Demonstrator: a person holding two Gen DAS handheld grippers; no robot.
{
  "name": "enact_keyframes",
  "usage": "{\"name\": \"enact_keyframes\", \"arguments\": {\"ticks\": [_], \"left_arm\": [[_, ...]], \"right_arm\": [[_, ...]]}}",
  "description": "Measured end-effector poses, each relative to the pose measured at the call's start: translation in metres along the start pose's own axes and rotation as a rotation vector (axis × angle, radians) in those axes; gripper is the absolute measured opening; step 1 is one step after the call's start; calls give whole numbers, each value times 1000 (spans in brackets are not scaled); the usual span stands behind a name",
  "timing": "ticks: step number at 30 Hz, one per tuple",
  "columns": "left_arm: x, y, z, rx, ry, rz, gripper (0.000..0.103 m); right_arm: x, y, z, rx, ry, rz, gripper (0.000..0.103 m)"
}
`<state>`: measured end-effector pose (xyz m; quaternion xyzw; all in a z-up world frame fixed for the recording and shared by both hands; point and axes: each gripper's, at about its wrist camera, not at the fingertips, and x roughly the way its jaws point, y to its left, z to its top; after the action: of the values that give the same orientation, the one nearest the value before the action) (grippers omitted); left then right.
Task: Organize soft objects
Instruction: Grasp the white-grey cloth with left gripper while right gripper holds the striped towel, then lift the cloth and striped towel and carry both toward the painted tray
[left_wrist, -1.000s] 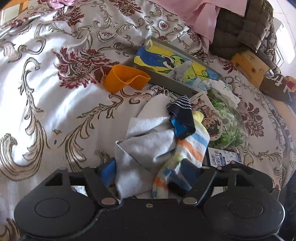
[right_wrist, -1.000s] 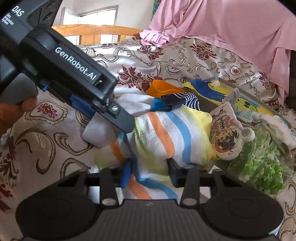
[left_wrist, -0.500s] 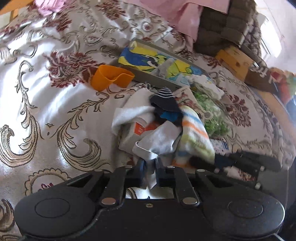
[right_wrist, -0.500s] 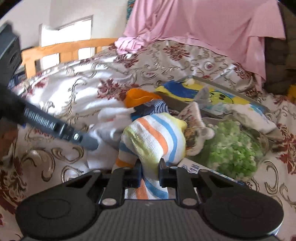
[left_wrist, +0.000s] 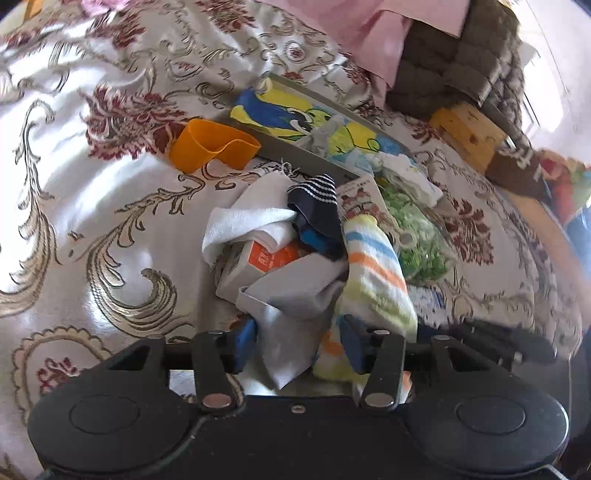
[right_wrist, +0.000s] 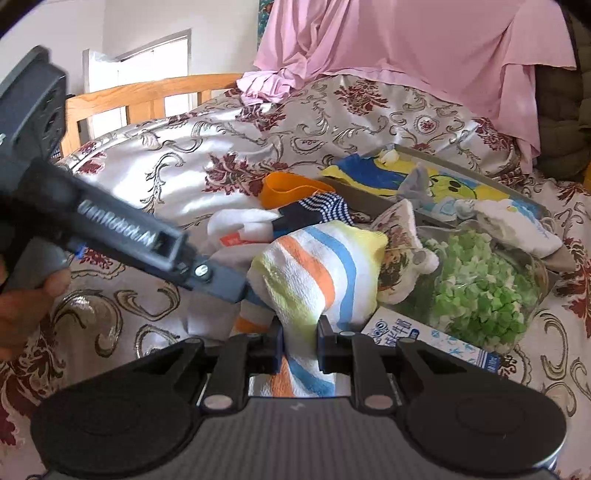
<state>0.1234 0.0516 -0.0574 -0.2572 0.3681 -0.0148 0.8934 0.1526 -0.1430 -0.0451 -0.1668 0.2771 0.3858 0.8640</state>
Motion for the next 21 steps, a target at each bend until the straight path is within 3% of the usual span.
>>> {"name": "enact_keyframes", "arguments": {"ticks": [2,4,5,6,15,21], "left_arm": [[3,1,1,-25,3,-8,51],[5,0,1,-6,4,5,30],[6,-2,1,16,7,23,12],[6,-3,0,40,10,44,6],[-13,-4,-7,119,-38,112,1],[-33,0,-13,160,-22,164,1]], "right_arm": [[2,1,-1,-5,6,4,19],[3,2,-1,-8,7,5,19],[3,2,-1,-9,7,6,19],[3,2,-1,-9,6,6,20],[-5,-3,2,2,-24,-43,20],[-21,-14,1,62,-25,-104,20]]}}
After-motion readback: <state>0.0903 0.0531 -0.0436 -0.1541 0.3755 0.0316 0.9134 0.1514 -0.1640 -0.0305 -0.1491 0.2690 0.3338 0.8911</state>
